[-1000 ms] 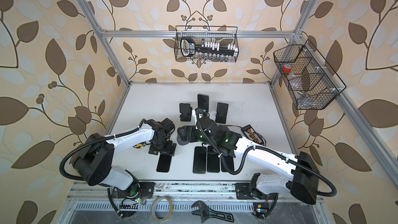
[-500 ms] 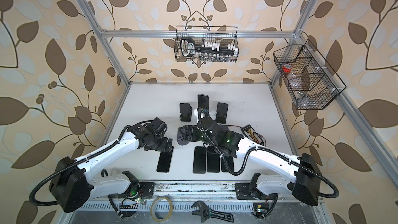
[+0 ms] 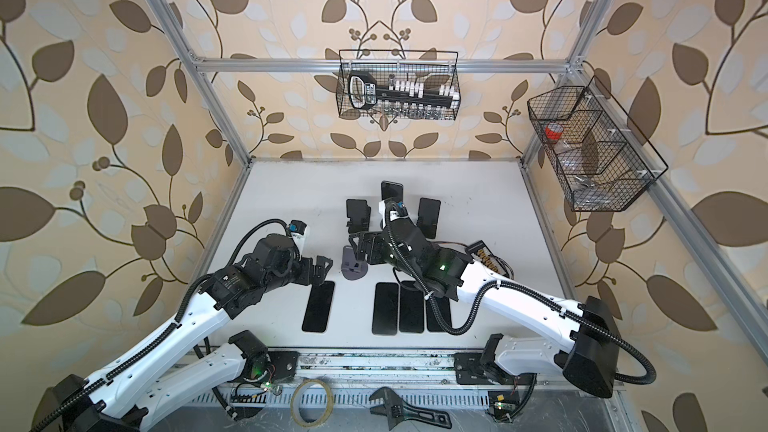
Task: Remove the phone from the phone stand
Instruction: 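Raise the left gripper toward the stands while the right gripper lifts back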
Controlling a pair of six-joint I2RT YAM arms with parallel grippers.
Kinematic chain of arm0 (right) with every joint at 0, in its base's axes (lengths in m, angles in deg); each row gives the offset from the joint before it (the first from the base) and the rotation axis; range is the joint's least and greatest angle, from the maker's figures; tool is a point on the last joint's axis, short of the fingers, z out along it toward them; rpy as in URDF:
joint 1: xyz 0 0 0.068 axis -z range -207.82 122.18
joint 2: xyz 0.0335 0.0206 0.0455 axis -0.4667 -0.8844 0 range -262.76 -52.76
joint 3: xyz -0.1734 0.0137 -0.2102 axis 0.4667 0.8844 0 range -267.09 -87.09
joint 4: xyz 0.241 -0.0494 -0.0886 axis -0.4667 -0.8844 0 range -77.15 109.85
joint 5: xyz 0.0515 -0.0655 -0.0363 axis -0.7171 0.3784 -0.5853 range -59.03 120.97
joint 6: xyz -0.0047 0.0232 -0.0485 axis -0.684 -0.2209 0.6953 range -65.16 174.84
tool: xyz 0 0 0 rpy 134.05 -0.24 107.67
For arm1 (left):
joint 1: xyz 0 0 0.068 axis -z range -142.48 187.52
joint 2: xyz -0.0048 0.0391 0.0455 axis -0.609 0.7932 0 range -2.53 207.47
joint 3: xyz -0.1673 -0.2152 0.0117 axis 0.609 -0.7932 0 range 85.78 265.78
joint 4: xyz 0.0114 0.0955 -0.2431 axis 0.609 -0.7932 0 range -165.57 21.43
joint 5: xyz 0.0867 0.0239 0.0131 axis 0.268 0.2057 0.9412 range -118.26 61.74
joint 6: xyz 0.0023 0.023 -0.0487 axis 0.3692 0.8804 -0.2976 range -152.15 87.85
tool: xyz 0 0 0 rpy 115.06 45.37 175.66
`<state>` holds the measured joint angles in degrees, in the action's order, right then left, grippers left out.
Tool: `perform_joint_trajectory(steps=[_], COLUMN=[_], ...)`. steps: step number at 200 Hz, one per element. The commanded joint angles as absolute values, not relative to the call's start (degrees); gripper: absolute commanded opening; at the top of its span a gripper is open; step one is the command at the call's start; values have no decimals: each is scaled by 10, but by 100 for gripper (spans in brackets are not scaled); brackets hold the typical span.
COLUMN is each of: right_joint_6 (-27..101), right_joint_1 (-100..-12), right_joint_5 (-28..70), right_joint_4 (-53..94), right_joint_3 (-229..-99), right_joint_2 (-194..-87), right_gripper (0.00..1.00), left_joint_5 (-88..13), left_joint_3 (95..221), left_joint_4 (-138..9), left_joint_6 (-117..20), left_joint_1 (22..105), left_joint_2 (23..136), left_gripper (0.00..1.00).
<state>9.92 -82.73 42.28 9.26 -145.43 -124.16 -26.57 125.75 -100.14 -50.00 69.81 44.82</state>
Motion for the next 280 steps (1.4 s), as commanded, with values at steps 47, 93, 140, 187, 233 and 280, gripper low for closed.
perform_joint_trajectory(steps=[47,93,140,187,233,280], right_joint_6=[120,125,145,145,152,174], right_joint_1=[-820,-794,-772,-764,-759,-735], right_joint_5=[460,450,458,488,524,499], right_joint_4=[55,36,16,-5,-17,-6], right_joint_3=[-1483,-1495,-1511,-1511,-1515,-1519], right_joint_2=[-1236,-1240,-1232,-1225,-1226,-1239], right_gripper=[90,91,91,91,93,99], left_joint_5=[-290,-315,-327,-349,-337,-332], left_joint_3=[1262,1270,1288,1301,1299,1313], left_joint_4=[-938,-865,-803,-761,-721,-689], left_joint_6=[-430,-391,-369,-347,-320,-318], left_joint_1=[700,699,699,699,699,689], left_joint_2=[410,418,453,470,480,512], left_gripper=[99,99,99,99,99,99])
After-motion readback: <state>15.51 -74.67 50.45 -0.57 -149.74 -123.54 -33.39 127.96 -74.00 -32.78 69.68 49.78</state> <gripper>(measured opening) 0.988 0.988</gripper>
